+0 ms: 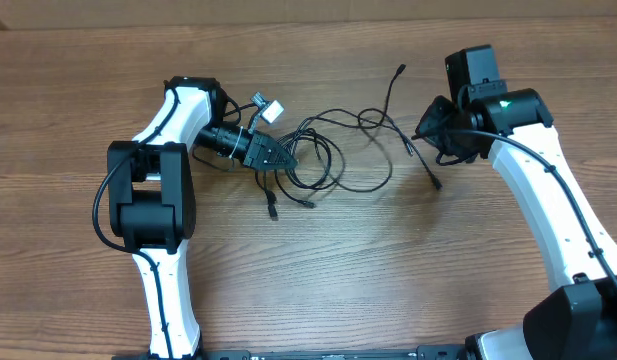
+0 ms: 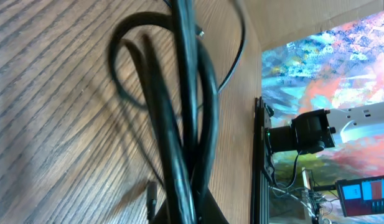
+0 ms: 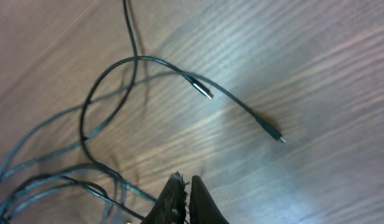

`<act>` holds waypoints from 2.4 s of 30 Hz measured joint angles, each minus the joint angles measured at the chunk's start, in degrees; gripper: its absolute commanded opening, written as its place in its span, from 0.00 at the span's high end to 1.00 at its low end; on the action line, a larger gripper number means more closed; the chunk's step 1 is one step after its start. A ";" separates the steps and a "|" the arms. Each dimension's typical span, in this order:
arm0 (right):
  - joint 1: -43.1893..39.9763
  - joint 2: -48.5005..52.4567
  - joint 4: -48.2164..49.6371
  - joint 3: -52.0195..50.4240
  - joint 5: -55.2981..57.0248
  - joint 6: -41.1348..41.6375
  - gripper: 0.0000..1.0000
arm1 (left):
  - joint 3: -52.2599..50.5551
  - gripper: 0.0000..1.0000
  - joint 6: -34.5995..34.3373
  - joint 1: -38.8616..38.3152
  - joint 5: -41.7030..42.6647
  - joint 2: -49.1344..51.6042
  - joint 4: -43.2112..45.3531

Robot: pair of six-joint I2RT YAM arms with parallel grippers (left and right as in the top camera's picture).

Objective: Untangle cables

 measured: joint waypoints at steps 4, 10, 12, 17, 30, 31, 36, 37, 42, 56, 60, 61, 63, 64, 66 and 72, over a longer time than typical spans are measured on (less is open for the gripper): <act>2.03 0.15 1.73 -1.84 -0.13 0.81 0.96 | 0.00 0.96 -0.20 0.00 0.46 0.02 0.00; 5.99 0.66 10.25 -10.93 -2.36 2.40 0.85 | 0.00 0.75 -0.22 0.00 0.59 0.02 0.02; 6.38 0.83 11.39 -12.20 -3.21 2.58 0.85 | 0.00 0.59 -0.39 0.00 0.57 0.00 0.11; 6.64 0.85 13.53 -13.46 -5.90 2.89 0.84 | 0.00 0.29 -1.51 0.00 0.17 0.00 1.51; 6.75 0.85 13.68 -13.51 -10.08 3.13 0.82 | 0.00 0.00 -16.00 0.00 -6.99 0.02 11.78; 6.80 0.85 13.68 -13.51 -10.21 3.10 0.82 | 0.00 0.00 -17.75 0.00 -7.69 0.02 12.61; 7.98 0.85 13.66 -13.51 -10.47 1.77 0.79 | 0.39 0.00 -23.02 0.17 -9.57 0.00 12.61; 8.31 0.85 13.68 -13.51 -10.60 1.25 0.78 | 0.48 0.00 -23.47 0.35 -9.68 0.00 12.63; 9.01 0.85 13.70 -13.51 -10.62 -0.26 0.78 | 0.59 0.00 -27.10 0.55 -11.13 -1.53 14.16; 8.00 0.85 9.70 -14.99 -0.13 -1.40 0.57 | 1.36 0.91 -50.86 -3.08 -41.42 -20.06 21.22; 3.65 0.85 9.55 -16.68 2.71 -1.44 0.54 | 0.55 0.91 -52.19 -6.19 -46.75 -19.61 21.18; 1.73 0.85 9.66 -17.14 3.37 -1.51 0.49 | 0.39 0.91 -52.43 -6.91 -47.95 -19.39 21.11; -0.63 0.85 10.03 -17.86 3.96 -1.70 0.28 | 0.17 0.86 -53.07 -8.20 -50.01 -18.82 21.14; -1.90 0.85 10.23 -18.36 4.24 -1.75 0.20 | 0.04 0.82 -53.42 -8.79 -51.06 -18.43 21.16; -3.45 0.85 10.51 -19.71 4.83 -1.66 0.05 | -0.15 0.79 -53.99 -9.44 -53.09 -17.81 21.20; -3.72 0.85 11.28 -24.20 5.07 -1.81 0.00 | -0.26 0.79 -56.48 -9.64 -58.62 -15.82 23.74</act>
